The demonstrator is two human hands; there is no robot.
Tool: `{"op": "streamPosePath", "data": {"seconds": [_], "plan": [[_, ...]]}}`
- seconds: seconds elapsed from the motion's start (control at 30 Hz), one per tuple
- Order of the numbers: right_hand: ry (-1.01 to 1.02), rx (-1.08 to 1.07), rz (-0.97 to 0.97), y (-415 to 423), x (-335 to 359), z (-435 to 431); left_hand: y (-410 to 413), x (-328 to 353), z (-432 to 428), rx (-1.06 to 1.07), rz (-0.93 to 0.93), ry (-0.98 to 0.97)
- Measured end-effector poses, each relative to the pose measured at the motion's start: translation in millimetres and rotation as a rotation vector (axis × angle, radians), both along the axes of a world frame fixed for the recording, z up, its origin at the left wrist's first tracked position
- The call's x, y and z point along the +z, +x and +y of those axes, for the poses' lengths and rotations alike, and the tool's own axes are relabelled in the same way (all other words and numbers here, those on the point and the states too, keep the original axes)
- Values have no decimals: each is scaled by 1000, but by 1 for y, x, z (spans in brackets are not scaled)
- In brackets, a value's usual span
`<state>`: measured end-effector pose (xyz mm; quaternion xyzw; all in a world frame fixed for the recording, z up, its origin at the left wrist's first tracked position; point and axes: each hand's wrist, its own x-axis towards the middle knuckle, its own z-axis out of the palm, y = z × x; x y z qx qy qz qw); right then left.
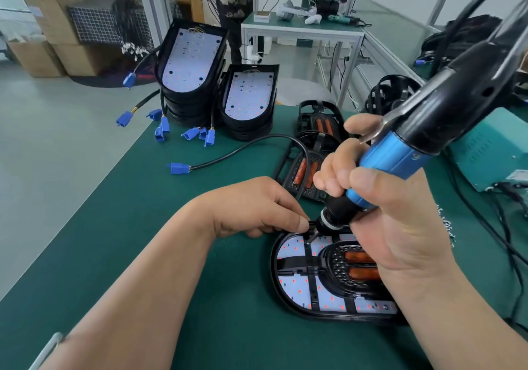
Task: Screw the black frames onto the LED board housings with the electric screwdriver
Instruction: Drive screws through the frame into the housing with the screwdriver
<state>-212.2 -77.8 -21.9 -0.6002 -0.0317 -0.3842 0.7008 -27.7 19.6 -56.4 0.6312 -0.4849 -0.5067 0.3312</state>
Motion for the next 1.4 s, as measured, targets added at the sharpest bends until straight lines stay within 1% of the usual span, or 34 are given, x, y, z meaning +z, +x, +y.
{"op": "streamPosePath", "data": {"seconds": [0.13,0.23,0.27,0.33,0.37,0.43,0.5,0.57,0.6,0.7,0.93,1.17,1.23,1.27,1.37,1.4], "plan": [[31,-4,-61,0,6,-2,3,-4,-2,-7,-24,7],[152,-93,-105,1,9,-7,6,-7,-3,-19,27,12],[221,-110,-118,0,9,-10,8,-8,-4,19,52,0],[337,-128,-137,-2,7,-16,12,-9,-8,203,47,-46],[374,-138,-141,-4,5,-19,14,-12,-11,323,2,-76],[415,-149,-153,-7,4,-24,14,-16,-16,510,-157,-125],[421,-156,-170,-11,5,-27,10,-21,-20,572,-364,-154],[422,-161,-183,-13,6,-29,7,-23,-22,593,-545,-153],[425,-162,-189,-14,7,-30,7,-23,-22,604,-586,-145],[436,-168,-197,-17,9,-32,6,-22,-23,617,-615,-134],[446,-179,-195,-20,8,-35,-7,-22,-27,607,-751,-149],[449,-185,-193,-20,7,-36,-13,-19,-27,460,-831,-144],[459,-187,-203,-20,8,-36,-11,-19,-24,426,-790,-159],[468,-185,-212,-20,8,-36,-10,-19,-23,423,-698,-183],[506,-188,-246,-20,9,-36,-9,-13,-20,412,-212,-259],[517,-195,-259,-21,9,-36,-10,-10,-19,384,-79,-265]]}}
